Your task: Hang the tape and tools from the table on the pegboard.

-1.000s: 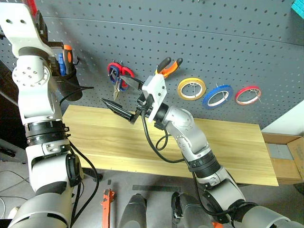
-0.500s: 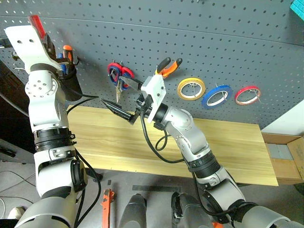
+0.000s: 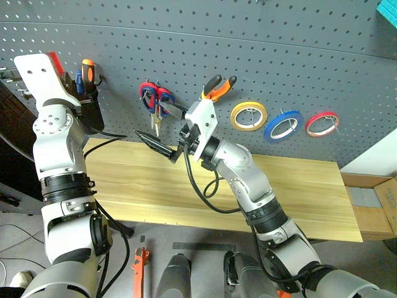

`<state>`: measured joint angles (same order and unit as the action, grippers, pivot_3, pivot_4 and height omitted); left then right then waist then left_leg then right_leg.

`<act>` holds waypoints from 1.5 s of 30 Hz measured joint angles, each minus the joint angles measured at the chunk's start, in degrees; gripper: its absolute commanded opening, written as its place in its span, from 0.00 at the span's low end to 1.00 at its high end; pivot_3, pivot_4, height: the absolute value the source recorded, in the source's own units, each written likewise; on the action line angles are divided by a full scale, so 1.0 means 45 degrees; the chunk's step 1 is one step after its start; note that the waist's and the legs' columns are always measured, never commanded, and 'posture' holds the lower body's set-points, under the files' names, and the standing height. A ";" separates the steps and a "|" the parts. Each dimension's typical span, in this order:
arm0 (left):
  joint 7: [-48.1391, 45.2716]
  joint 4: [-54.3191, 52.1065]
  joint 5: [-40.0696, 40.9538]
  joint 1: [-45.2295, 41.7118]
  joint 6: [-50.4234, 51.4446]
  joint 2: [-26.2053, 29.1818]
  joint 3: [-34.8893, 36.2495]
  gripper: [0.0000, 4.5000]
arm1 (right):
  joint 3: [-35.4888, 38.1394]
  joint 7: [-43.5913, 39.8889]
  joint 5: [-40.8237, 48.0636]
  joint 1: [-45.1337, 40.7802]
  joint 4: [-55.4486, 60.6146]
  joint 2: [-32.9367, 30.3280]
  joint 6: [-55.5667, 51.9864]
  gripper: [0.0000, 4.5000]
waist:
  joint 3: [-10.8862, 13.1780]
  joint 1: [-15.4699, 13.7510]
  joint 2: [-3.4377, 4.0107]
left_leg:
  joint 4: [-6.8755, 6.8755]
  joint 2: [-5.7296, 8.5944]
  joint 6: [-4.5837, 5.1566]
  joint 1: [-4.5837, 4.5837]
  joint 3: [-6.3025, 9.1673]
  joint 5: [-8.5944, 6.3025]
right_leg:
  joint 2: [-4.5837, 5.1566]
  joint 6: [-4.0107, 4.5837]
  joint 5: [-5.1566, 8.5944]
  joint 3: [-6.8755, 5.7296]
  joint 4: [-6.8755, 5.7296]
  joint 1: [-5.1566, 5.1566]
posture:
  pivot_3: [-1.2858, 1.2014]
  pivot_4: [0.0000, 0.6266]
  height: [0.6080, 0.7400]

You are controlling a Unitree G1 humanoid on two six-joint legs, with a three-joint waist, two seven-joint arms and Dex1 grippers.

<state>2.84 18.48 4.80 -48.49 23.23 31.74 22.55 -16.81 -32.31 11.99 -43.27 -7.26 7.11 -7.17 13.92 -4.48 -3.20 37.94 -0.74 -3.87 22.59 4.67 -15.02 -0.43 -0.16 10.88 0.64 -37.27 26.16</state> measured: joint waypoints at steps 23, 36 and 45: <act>-0.0565 -0.6291 0.2447 0.2894 0.2262 -0.1598 0.0374 1.00 | 0.0772 -0.0591 0.0780 0.1764 0.2564 -0.2593 -0.2071 1.00 | 0.0000 -0.0014 0.0000 | 0.0005 0.0002 -0.0001 0.0008 0.0000 0.0001 | 0.0066 0.0001 0.0000 0.0025 0.0005 -0.0005 | 0.61 0.30 1.00; 0.0231 -1.0774 0.3244 1.0889 0.5225 -0.5309 -0.2772 1.00 | 0.2072 0.1774 0.0025 0.7472 0.6195 -0.4992 -0.4248 1.00 | -0.0168 0.0052 0.0184 | 0.0008 -0.0002 0.0071 -0.0395 -0.0011 -0.0005 | -0.0010 0.0025 0.0118 0.0056 0.0075 -0.0422 | 0.58 0.25 1.00; -0.0720 -0.7440 0.2317 1.0003 0.4190 -0.4503 -0.3227 1.00 | 0.3263 0.5418 -0.1386 0.8349 0.5465 -0.3720 -0.5812 1.00 | -0.0532 0.0666 0.0236 | -0.0021 0.0001 0.0110 -0.0383 -0.0034 -0.0031 | -0.0012 -0.0003 0.0154 0.0048 0.0085 -0.0422 | 0.54 0.19 1.00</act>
